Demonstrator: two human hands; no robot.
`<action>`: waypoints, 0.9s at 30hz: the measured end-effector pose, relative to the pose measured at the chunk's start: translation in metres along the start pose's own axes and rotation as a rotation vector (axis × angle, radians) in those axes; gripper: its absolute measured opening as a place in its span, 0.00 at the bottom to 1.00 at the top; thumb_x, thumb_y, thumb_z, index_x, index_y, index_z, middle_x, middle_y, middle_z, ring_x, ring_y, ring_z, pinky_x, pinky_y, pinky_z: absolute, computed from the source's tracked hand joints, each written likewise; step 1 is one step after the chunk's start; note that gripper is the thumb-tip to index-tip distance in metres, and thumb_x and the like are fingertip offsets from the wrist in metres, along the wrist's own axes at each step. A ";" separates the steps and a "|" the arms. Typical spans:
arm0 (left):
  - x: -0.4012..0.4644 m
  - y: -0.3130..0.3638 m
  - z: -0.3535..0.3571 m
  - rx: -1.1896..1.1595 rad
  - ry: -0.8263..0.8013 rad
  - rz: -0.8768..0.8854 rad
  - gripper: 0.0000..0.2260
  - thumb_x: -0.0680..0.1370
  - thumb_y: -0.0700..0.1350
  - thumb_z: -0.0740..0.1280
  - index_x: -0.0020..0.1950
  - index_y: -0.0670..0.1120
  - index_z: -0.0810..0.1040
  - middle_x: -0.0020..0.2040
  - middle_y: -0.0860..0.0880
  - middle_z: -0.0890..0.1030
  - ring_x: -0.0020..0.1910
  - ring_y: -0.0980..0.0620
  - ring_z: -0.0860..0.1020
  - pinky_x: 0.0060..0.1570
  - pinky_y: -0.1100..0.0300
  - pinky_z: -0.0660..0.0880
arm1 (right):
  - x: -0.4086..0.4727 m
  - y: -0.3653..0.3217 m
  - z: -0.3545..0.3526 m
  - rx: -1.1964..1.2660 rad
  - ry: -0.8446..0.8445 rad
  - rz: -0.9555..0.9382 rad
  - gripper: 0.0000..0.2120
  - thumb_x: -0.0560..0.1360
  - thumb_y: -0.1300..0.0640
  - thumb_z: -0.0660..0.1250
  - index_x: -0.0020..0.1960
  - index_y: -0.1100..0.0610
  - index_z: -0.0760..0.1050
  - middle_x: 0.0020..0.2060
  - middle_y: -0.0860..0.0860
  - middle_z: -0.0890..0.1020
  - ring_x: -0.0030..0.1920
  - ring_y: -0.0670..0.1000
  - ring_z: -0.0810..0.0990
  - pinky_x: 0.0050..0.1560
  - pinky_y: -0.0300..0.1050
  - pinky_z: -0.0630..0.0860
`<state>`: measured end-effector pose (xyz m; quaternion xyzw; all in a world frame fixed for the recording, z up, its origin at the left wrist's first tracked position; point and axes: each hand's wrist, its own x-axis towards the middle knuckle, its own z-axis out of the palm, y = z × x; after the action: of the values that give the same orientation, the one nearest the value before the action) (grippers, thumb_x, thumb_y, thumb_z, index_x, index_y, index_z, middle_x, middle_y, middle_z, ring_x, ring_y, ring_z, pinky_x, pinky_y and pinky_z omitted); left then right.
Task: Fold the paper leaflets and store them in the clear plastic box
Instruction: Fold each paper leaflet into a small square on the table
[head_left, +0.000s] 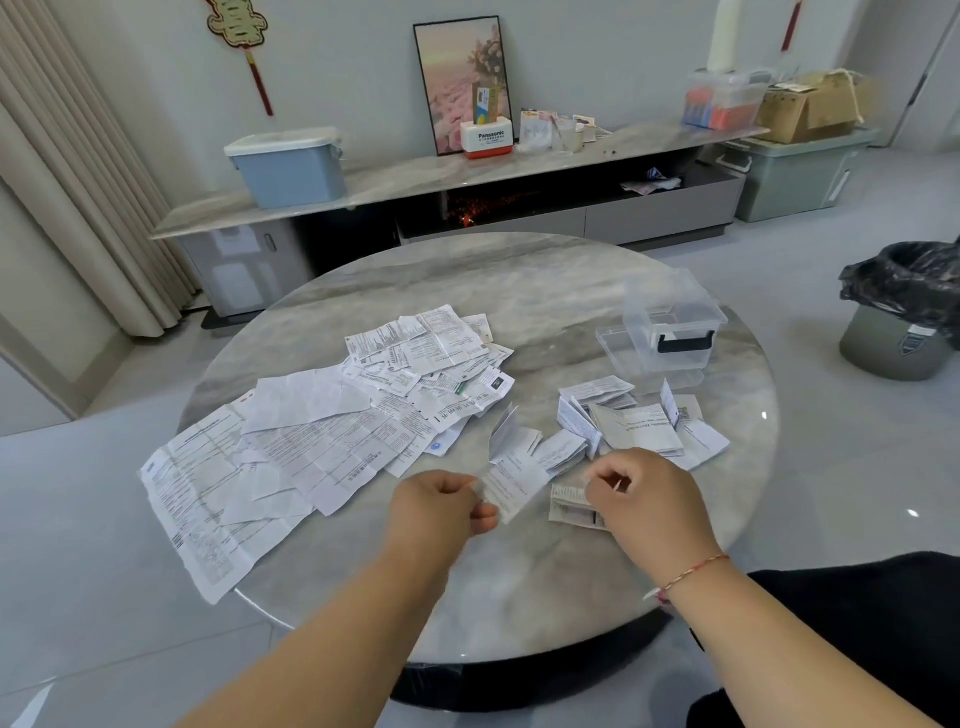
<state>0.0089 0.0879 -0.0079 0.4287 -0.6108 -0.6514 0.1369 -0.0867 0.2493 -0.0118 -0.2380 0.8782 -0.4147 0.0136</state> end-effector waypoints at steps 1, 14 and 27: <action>0.005 0.002 0.009 -0.111 -0.005 -0.080 0.03 0.77 0.34 0.66 0.45 0.34 0.77 0.32 0.41 0.80 0.29 0.49 0.80 0.35 0.60 0.81 | 0.000 0.000 -0.001 -0.002 0.000 0.010 0.08 0.68 0.61 0.67 0.35 0.50 0.79 0.34 0.43 0.80 0.36 0.39 0.75 0.36 0.25 0.67; 0.071 0.018 -0.007 0.666 0.220 0.276 0.17 0.77 0.48 0.65 0.29 0.46 0.73 0.25 0.49 0.72 0.27 0.47 0.70 0.32 0.60 0.66 | 0.005 -0.010 0.010 0.016 -0.023 0.001 0.07 0.71 0.59 0.68 0.35 0.51 0.79 0.33 0.40 0.79 0.41 0.32 0.74 0.38 0.24 0.67; 0.198 0.041 -0.017 1.473 -0.040 0.491 0.24 0.79 0.62 0.51 0.74 0.56 0.62 0.78 0.48 0.47 0.76 0.46 0.43 0.73 0.45 0.42 | 0.017 -0.023 0.053 0.026 -0.124 0.004 0.07 0.69 0.59 0.69 0.34 0.50 0.80 0.32 0.46 0.79 0.43 0.42 0.74 0.41 0.32 0.69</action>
<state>-0.1106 -0.0708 -0.0462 0.2498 -0.9661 -0.0362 -0.0541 -0.0804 0.1916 -0.0269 -0.2611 0.8707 -0.4105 0.0719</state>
